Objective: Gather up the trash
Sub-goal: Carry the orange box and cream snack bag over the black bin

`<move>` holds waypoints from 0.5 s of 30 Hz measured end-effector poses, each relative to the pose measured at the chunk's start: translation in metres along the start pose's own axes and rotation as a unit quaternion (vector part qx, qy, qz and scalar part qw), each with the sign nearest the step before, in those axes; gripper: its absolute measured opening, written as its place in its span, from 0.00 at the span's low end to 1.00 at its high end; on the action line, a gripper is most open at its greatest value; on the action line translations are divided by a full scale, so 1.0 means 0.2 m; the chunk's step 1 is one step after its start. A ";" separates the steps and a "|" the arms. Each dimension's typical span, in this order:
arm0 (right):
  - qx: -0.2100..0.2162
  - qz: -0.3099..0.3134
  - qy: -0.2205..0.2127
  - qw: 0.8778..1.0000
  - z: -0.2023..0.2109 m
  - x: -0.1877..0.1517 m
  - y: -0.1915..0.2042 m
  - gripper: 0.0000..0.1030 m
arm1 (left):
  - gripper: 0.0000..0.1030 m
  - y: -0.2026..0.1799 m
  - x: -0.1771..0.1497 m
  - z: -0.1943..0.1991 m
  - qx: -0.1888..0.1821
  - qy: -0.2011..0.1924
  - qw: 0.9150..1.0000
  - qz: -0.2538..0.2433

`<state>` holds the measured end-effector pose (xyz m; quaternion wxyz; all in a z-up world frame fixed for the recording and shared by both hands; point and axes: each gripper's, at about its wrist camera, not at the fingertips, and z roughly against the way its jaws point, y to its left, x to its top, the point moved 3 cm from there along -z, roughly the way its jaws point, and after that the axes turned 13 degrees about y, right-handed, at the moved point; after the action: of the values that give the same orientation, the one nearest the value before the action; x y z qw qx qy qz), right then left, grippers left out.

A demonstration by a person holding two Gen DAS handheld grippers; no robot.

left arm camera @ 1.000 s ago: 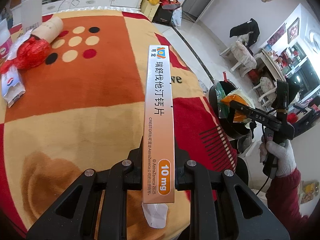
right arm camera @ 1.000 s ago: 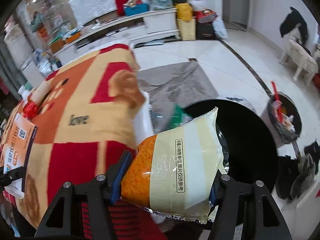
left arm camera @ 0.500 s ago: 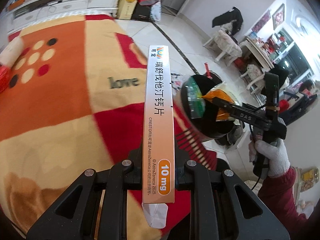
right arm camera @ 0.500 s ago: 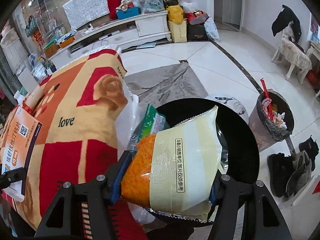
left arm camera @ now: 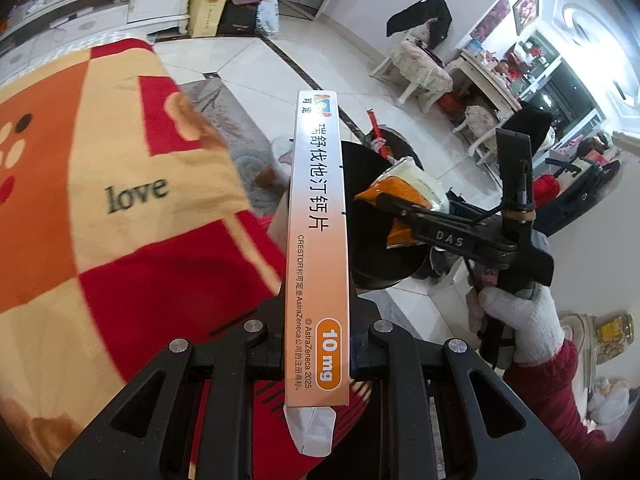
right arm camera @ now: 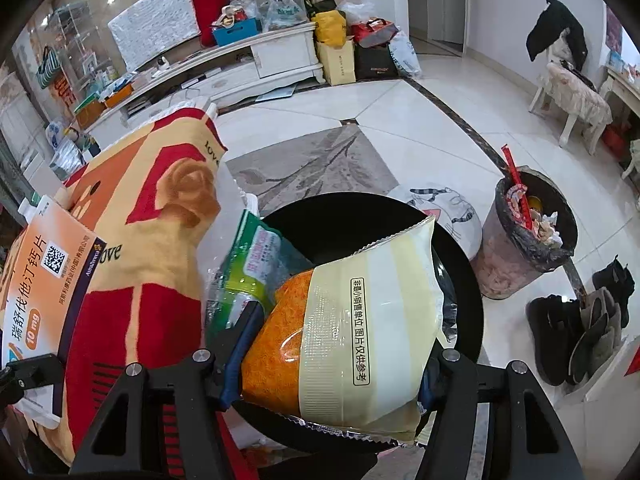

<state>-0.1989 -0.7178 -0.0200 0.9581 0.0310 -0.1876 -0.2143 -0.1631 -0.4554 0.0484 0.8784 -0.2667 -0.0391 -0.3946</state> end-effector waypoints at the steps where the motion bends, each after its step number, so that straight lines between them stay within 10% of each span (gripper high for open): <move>1: 0.000 -0.001 0.000 1.000 0.00 0.00 -0.01 0.60 | 0.17 -0.03 0.02 -0.01 -0.002 0.001 1.000 -0.002; 15: -0.004 -0.014 -0.002 1.000 0.01 -0.01 -0.12 0.61 | 0.17 -0.15 0.16 -0.19 -0.036 0.026 0.999 -0.005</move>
<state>-0.2107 -0.7394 -0.0210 0.9547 0.0297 -0.1884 -0.2285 -0.1671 -0.5122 0.0374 0.8671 -0.2873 -0.0039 -0.4069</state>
